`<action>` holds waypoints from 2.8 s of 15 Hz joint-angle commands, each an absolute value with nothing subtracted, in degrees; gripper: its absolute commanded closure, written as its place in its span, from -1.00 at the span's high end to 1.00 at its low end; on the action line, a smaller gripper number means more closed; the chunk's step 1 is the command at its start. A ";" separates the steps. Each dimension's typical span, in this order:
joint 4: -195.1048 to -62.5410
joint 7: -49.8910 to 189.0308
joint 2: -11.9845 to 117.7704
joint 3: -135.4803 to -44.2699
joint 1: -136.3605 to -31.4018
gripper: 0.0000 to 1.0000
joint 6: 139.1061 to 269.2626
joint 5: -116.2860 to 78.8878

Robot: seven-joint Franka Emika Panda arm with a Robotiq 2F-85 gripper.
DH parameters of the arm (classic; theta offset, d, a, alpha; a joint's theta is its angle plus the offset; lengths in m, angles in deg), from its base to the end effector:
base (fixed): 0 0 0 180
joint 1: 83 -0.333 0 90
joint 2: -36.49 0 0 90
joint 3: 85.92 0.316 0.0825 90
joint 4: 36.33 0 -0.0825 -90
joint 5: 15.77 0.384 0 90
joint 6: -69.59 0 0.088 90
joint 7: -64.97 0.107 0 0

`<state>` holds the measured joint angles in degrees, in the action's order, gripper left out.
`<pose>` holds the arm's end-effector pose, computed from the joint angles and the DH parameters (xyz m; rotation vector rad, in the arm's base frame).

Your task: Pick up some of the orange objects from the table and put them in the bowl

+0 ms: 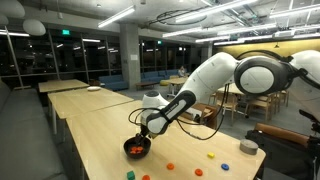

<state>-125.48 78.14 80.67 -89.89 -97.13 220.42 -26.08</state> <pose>0.7173 0.1422 0.2236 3.0043 0.1780 0.4998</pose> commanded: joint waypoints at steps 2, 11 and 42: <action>-127.93 78.71 77.88 -90.20 -98.71 1.00 220.75 -26.59; -134.16 69.05 73.85 -80.21 -94.80 1.00 210.00 -20.14; -137.69 76.95 78.17 -85.26 -103.05 1.00 215.90 -24.52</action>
